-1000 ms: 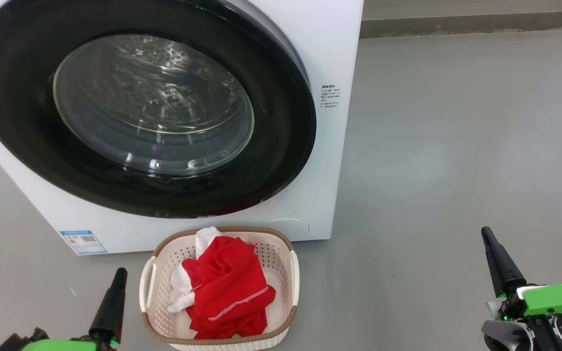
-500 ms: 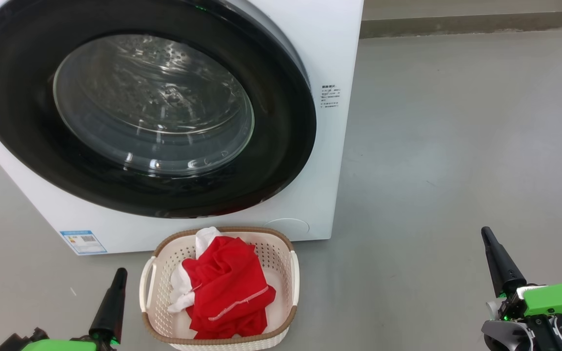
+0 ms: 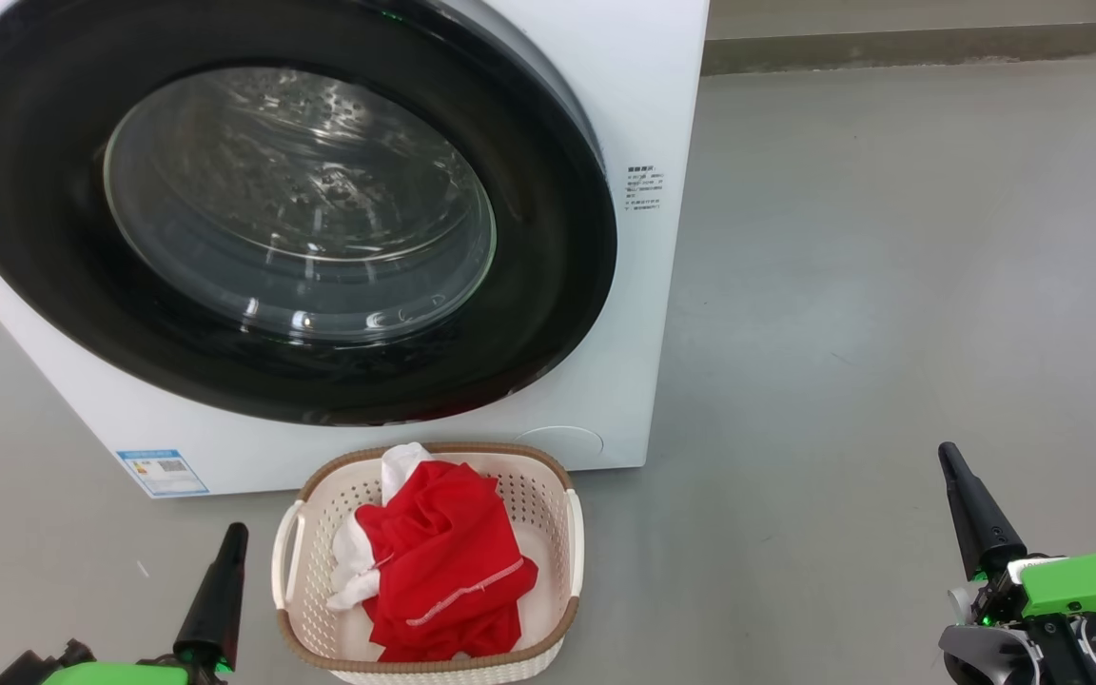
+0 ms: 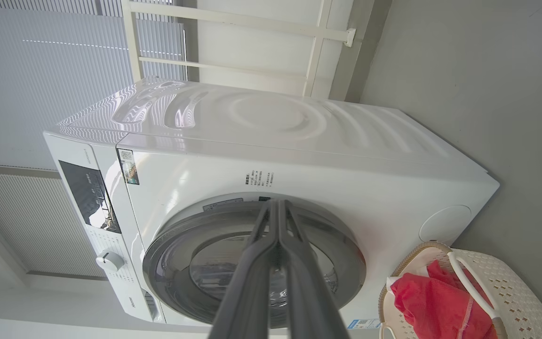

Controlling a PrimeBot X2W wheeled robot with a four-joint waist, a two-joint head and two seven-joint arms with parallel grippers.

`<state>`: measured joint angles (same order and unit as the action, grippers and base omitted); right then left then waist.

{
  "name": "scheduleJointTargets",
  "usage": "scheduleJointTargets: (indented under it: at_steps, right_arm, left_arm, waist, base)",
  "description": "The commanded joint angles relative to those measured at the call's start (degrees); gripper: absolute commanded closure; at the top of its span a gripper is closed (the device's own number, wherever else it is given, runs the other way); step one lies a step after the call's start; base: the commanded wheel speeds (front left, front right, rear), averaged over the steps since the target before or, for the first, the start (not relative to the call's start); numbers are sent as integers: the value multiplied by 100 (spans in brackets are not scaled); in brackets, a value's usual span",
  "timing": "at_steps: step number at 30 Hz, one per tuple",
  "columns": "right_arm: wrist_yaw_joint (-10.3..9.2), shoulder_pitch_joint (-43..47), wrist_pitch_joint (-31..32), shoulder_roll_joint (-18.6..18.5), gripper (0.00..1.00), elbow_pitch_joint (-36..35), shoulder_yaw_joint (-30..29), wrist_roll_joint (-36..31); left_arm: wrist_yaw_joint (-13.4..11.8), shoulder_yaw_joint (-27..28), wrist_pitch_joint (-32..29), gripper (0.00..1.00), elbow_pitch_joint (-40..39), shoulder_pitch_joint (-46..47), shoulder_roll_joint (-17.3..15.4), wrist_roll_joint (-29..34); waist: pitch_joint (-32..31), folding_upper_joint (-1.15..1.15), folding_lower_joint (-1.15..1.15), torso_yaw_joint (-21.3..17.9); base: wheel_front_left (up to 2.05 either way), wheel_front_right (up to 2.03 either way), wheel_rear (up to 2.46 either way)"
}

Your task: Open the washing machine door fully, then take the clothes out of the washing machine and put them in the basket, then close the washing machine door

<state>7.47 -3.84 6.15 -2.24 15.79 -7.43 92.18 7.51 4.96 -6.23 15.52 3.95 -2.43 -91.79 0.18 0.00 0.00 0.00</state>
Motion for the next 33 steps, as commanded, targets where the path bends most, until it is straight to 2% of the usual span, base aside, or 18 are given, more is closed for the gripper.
scheduleJointTargets:
  at_steps: [1,33]
  right_arm:
    - [2,-234,34,-64,100,-177,91,-2]
    - [2,-234,34,-64,100,-177,91,-1]
  left_arm:
    - [-2,156,-25,100,-149,224,-44,-38]
    - [-2,155,-25,100,-149,224,-44,-39]
  waist:
    - [0,0,0,0]
    - [0,0,0,0]
  base:
    - [0,0,0]
    - [0,0,0]
